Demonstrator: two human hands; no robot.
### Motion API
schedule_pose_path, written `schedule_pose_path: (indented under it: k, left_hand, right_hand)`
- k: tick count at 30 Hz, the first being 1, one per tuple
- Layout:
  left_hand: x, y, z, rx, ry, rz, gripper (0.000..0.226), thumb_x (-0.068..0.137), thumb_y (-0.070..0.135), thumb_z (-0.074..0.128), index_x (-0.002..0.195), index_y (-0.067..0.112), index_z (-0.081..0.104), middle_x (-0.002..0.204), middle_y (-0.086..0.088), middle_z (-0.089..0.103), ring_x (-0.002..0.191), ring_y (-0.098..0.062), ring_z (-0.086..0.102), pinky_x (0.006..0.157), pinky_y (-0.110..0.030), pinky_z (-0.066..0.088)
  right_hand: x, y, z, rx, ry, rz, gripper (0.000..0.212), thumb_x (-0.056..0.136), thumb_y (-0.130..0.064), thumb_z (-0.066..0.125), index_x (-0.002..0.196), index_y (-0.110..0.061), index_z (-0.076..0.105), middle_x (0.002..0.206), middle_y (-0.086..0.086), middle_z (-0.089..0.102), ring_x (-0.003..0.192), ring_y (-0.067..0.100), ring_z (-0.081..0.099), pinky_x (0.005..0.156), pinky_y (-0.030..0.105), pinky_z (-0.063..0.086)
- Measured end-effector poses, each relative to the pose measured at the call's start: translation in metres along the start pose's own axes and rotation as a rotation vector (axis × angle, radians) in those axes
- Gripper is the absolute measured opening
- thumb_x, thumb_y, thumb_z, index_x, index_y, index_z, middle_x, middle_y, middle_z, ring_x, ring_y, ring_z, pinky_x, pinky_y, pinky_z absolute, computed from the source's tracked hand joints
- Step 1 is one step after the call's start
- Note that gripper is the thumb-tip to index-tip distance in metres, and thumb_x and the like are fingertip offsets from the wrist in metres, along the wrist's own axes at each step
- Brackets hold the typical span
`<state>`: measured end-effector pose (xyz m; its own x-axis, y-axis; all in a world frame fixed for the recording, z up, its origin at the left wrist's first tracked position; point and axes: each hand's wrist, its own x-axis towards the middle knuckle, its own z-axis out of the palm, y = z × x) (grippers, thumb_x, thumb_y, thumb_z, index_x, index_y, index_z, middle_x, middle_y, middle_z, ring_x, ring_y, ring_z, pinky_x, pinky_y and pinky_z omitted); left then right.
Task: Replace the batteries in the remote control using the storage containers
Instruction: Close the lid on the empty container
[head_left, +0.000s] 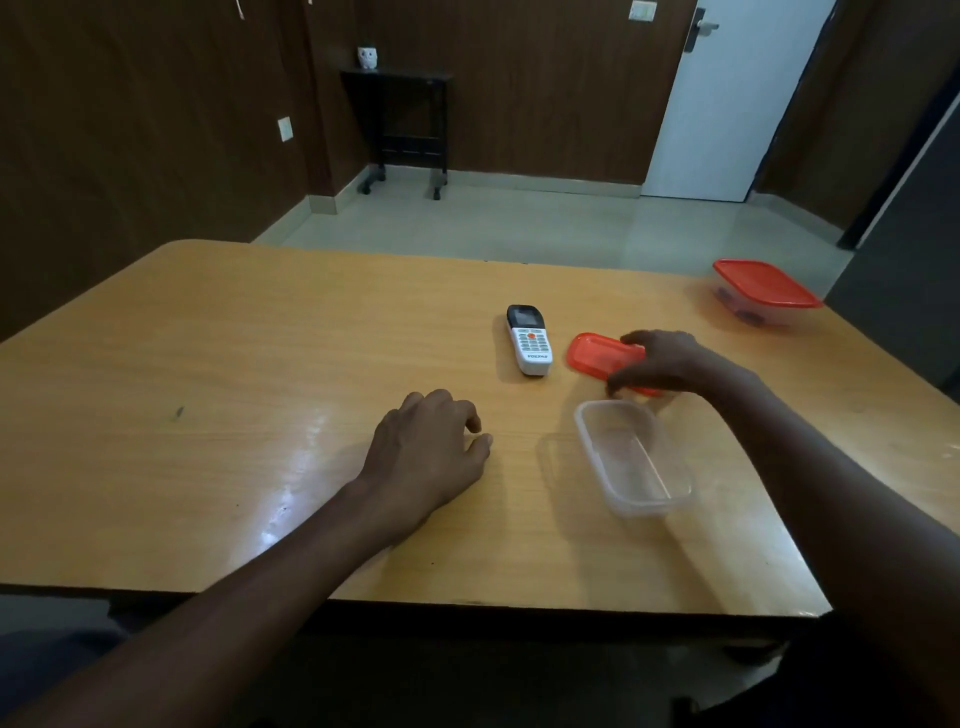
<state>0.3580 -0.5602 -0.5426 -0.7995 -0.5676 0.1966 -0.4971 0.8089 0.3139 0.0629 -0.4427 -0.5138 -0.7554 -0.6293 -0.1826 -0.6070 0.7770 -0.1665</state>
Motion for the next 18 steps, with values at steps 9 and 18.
schedule_pose_path:
  k: [9, 18]
  left_hand:
    - [0.003, 0.023, 0.008, -0.103, -0.006, 0.057, 0.022, 0.093, 0.044, 0.059, 0.101, 0.028, 0.072, 0.091, 0.011, 0.065, 0.092, -0.011, 0.059, 0.071, -0.032, 0.052]
    - [0.012, 0.038, 0.007, -0.467, -0.065, -0.031, 0.032, 0.092, 0.040, 0.067, 0.122, 0.029, 0.068, 0.104, 0.009, 0.069, 0.092, -0.007, 0.063, 0.085, -0.033, 0.056]
  right_hand:
    - [-0.011, 0.019, 0.001, 0.083, 0.040, -0.069, 0.078, 0.072, -0.056, 0.082, 0.138, -0.023, 0.059, 0.133, 0.011, 0.064, 0.120, 0.030, 0.057, 0.093, 0.037, 0.049]
    - [-0.069, -0.009, -0.031, 0.588, 0.238, -0.168, 0.065, 0.075, -0.054, 0.081, 0.128, -0.020, 0.064, 0.111, 0.009, 0.070, 0.097, 0.023, 0.064, 0.068, 0.033, 0.050]
